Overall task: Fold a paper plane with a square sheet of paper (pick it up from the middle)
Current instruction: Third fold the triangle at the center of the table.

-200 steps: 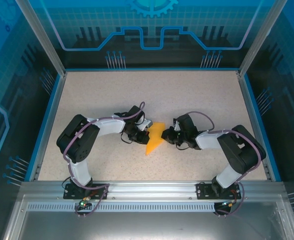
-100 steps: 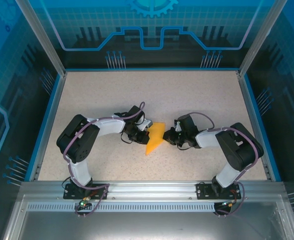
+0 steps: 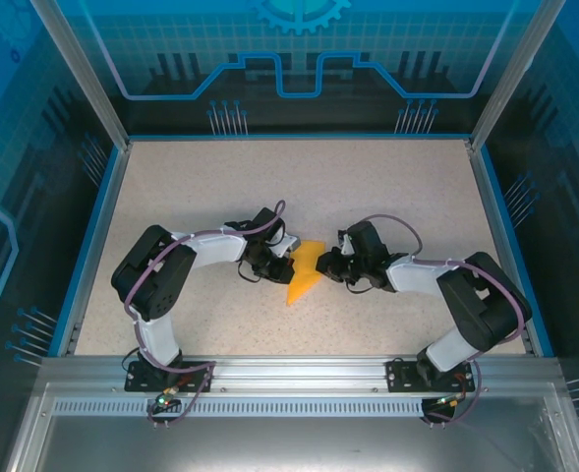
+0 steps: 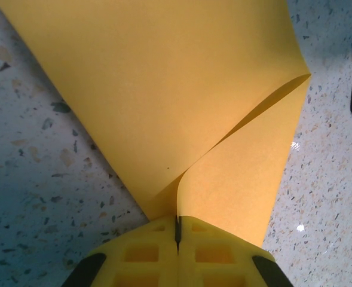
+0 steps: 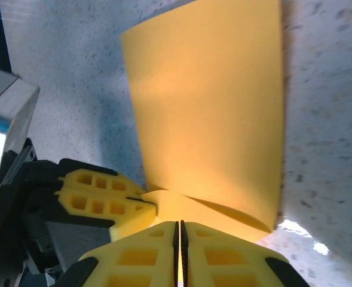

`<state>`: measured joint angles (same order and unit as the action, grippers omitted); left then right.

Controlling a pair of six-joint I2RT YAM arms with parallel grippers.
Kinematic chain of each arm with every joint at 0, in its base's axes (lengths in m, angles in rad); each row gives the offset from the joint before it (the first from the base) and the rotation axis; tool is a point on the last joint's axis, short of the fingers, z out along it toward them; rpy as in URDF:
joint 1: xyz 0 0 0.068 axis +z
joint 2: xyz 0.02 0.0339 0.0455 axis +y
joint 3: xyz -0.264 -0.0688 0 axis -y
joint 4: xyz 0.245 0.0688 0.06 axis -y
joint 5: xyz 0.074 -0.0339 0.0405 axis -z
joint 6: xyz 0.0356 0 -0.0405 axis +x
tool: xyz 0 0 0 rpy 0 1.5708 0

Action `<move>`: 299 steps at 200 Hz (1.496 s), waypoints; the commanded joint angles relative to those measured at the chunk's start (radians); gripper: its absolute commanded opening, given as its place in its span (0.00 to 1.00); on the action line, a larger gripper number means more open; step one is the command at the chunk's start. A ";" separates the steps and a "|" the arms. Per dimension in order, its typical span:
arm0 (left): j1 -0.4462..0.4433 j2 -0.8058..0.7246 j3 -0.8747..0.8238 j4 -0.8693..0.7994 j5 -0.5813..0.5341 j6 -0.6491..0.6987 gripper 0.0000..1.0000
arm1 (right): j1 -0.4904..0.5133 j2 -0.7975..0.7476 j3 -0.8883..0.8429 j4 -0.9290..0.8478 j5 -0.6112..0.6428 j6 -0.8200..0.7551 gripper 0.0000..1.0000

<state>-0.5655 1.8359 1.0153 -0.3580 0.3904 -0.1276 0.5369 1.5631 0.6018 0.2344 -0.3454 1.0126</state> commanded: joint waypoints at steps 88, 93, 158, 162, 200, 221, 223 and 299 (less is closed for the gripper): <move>-0.002 0.028 -0.001 -0.050 -0.012 0.022 0.00 | 0.012 0.061 -0.003 0.009 -0.008 -0.003 0.12; -0.001 0.028 -0.001 -0.052 -0.013 0.022 0.01 | 0.013 0.042 -0.005 0.007 -0.010 0.000 0.12; -0.002 0.030 -0.003 -0.049 -0.015 0.020 0.01 | 0.193 -0.041 -0.018 0.004 0.061 0.074 0.12; -0.002 0.031 -0.004 -0.049 -0.015 0.021 0.01 | 0.211 -0.036 -0.023 0.021 0.065 0.083 0.12; -0.001 0.031 -0.002 -0.049 -0.013 0.021 0.01 | 0.320 0.023 0.004 0.069 0.114 0.126 0.11; -0.001 0.036 0.001 -0.051 -0.012 0.022 0.01 | 0.347 0.079 0.019 0.100 0.118 0.145 0.11; -0.002 0.036 0.002 -0.050 -0.012 0.023 0.01 | 0.349 0.086 0.021 0.104 0.116 0.147 0.11; -0.001 0.031 0.001 -0.053 -0.012 0.022 0.01 | 0.360 0.156 0.037 0.074 0.125 0.164 0.11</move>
<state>-0.5655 1.8359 1.0187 -0.3618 0.3901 -0.1276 0.8852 1.7115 0.6312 0.3298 -0.2531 1.1637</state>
